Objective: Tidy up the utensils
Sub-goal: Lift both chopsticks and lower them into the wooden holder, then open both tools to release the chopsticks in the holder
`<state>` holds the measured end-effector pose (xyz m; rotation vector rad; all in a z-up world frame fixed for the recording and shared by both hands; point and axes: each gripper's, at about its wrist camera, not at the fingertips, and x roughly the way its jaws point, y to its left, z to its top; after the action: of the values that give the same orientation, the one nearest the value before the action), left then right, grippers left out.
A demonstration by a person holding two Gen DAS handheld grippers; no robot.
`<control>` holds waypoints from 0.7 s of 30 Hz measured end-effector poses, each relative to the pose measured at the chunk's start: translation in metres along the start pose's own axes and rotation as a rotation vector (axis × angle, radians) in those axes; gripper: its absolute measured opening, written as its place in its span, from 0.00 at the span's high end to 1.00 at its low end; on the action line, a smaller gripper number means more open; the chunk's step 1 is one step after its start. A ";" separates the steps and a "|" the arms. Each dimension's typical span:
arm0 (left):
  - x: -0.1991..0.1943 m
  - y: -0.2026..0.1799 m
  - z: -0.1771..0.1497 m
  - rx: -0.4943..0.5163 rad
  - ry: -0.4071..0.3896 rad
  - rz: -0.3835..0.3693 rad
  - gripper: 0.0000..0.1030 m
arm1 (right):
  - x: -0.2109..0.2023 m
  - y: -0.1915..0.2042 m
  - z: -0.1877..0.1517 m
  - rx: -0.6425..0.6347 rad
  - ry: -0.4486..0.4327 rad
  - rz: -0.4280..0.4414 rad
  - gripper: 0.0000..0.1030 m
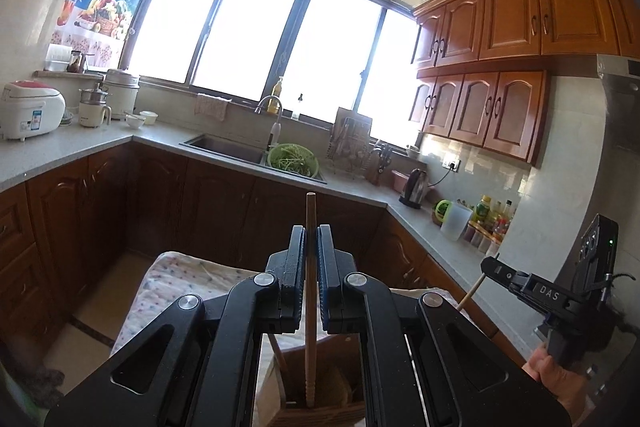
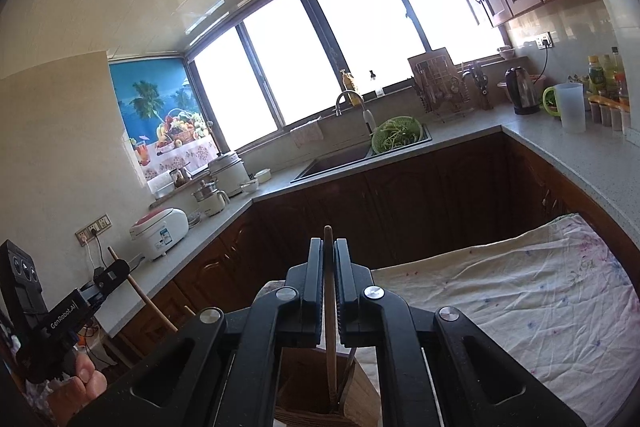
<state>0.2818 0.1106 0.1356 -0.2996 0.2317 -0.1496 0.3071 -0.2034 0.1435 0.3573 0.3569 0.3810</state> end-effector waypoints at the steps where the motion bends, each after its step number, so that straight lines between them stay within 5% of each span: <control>1: 0.004 0.004 -0.006 -0.010 0.003 0.005 0.95 | 0.005 -0.003 -0.005 0.008 0.012 -0.002 0.95; 13: 0.041 0.017 -0.068 -0.016 0.120 0.054 0.95 | 0.044 -0.021 -0.054 0.063 0.136 -0.002 0.95; 21: 0.040 0.014 -0.064 -0.009 0.130 0.058 0.95 | 0.047 -0.018 -0.053 0.052 0.150 -0.011 0.95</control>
<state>0.3060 0.0992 0.0635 -0.2923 0.3697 -0.1107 0.3322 -0.1857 0.0773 0.3785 0.5164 0.3892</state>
